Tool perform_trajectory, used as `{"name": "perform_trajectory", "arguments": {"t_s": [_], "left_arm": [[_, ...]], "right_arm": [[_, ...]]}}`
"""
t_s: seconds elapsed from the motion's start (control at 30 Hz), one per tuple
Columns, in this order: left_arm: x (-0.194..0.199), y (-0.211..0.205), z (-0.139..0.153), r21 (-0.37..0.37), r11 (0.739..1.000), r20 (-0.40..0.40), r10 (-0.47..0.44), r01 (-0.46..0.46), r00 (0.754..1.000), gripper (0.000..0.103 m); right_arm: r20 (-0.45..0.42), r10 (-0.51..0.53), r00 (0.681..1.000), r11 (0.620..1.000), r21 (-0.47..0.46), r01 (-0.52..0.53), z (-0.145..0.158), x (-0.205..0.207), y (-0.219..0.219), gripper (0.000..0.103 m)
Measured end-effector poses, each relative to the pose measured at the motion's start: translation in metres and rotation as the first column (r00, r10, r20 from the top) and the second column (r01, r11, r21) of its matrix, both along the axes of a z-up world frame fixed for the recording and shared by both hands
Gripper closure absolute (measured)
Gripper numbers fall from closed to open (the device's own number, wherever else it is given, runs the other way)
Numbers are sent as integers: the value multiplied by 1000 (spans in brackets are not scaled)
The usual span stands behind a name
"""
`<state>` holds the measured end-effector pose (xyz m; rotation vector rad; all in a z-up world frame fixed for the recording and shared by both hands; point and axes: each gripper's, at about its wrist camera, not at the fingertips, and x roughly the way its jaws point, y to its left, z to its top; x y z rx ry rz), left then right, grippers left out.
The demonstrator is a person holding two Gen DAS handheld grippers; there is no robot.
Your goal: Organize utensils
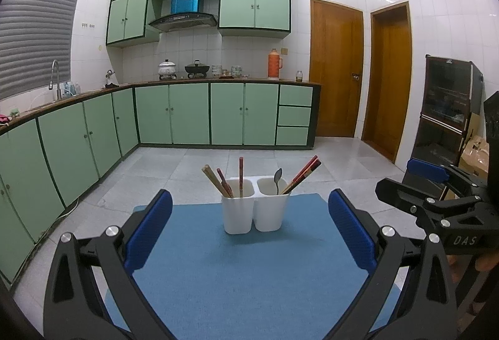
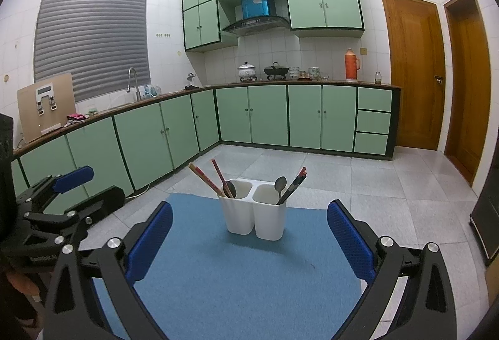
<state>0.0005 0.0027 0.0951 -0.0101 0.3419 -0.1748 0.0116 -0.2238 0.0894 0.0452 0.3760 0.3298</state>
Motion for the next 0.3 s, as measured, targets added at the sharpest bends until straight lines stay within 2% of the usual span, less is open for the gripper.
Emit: {"name": "perform_trajectory", "arguments": {"t_s": [0.3], "left_arm": [[1,3,3,-8,1000,-10,9,-9,1000,6]], "right_arm": [[-2,0,1000,1000,-1,0,1,2,0,6]]}}
